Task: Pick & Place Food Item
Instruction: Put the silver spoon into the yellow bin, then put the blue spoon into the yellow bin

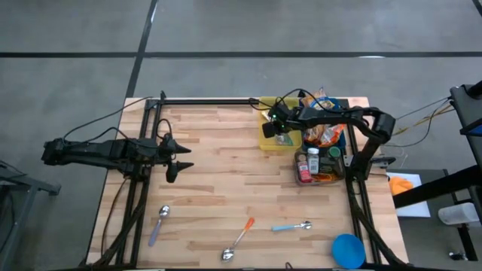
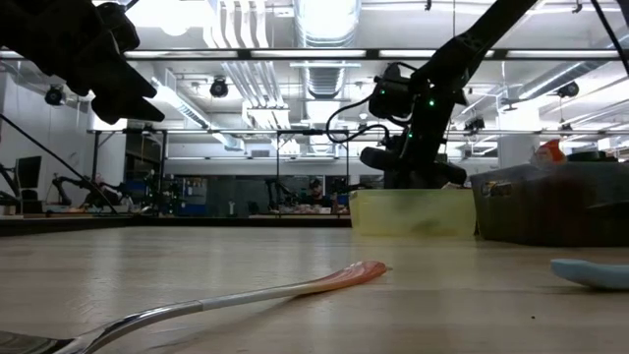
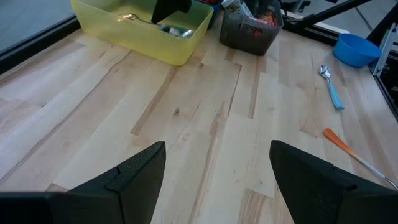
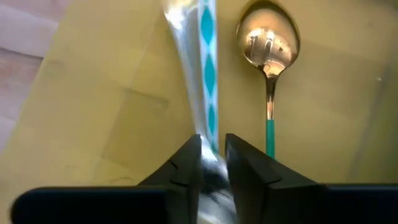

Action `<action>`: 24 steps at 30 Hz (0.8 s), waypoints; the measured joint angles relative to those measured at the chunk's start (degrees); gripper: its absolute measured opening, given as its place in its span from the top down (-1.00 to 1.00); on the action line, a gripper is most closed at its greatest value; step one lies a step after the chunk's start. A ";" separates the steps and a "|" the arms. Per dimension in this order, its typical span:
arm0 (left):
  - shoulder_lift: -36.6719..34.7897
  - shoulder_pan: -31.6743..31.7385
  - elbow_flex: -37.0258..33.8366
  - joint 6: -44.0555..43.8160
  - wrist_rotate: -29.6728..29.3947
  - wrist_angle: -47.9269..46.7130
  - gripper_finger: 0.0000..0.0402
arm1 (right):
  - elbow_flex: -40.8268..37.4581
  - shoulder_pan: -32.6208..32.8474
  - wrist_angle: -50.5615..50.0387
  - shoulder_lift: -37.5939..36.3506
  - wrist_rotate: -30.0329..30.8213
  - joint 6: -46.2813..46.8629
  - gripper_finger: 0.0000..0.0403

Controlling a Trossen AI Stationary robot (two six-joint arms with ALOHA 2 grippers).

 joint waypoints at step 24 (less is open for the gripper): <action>0.00 0.02 -0.01 0.02 -0.02 0.01 -0.44 | 0.01 3.84 0.75 -6.38 0.44 -8.02 0.36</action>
